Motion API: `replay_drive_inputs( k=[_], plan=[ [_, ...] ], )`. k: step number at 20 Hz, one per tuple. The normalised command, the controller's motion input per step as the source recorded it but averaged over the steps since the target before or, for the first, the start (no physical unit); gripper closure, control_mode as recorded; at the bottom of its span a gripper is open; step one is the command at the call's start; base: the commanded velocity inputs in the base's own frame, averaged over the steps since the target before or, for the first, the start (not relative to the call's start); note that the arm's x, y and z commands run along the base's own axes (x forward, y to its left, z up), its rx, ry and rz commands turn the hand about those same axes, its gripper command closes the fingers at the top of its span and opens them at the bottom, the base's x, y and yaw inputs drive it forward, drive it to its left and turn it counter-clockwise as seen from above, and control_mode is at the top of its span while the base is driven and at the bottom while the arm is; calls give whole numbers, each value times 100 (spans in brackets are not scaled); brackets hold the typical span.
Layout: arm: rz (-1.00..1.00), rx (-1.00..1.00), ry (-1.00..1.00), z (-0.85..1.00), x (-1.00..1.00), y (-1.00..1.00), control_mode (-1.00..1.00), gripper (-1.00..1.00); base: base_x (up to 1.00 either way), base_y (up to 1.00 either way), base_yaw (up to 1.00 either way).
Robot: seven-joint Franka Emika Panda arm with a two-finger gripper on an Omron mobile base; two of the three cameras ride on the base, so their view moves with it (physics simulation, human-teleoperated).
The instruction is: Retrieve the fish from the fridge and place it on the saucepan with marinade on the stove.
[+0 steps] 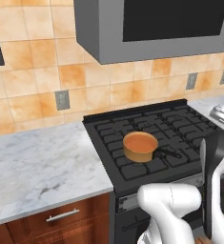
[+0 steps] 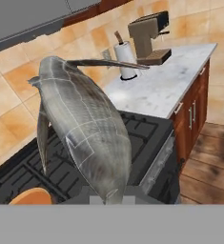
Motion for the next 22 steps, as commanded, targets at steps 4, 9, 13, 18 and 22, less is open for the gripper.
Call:
replay_drive_inputs(
  k=[4, 9, 13, 18, 22],
  plan=[
    [19, -2, 8, -48, -24, 9, -100, 100, 0, 0, 0],
    [35, -1, 14, -43, 0, 27, -100, 100, 0, 0, 0],
    [40, -4, 1, -12, 0, 38, -100, 100, 0, 0, 0],
    [39, -13, 4, 0, 6, 55, -100, 100, 0, 0, 0],
    [30, -22, 13, 0, 14, 62, -100, 100, 0, 0, 0]
  ],
)
